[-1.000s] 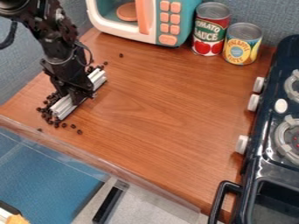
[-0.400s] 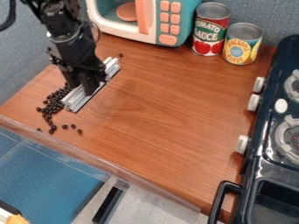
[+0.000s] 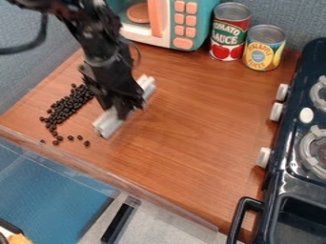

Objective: Sweep into pile

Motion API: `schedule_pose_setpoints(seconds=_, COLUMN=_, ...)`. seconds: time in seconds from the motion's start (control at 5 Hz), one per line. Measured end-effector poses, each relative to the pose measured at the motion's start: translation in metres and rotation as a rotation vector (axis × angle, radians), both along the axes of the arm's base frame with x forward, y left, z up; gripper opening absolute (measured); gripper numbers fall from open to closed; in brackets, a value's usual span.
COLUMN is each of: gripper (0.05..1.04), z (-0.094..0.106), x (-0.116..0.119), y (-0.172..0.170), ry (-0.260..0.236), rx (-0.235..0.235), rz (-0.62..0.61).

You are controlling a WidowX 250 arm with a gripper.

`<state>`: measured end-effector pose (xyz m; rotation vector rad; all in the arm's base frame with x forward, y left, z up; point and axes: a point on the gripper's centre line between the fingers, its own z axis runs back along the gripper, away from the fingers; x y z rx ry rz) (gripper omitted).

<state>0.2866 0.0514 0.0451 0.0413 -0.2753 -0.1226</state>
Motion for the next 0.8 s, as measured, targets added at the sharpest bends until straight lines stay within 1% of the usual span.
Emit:
schedule_pose_setpoints(seconds=0.2, gripper=0.35, z=-0.01, x=-0.008, y=-0.012, ry=0.009, rx=0.034, rz=-0.043)
schedule_pose_setpoints(seconds=0.4, gripper=0.349, z=-0.018, x=-0.01, y=-0.006, ry=0.001, rx=0.075, rz=-0.065)
schedule_pose_setpoints(seconds=0.6, gripper=0.35, z=-0.023, x=-0.01, y=0.009, ry=-0.013, rx=0.1, rz=-0.055)
schedule_pose_setpoints(seconds=0.8, gripper=0.349, z=-0.024, x=-0.012, y=0.014, ry=-0.017, rx=0.098, rz=-0.049)
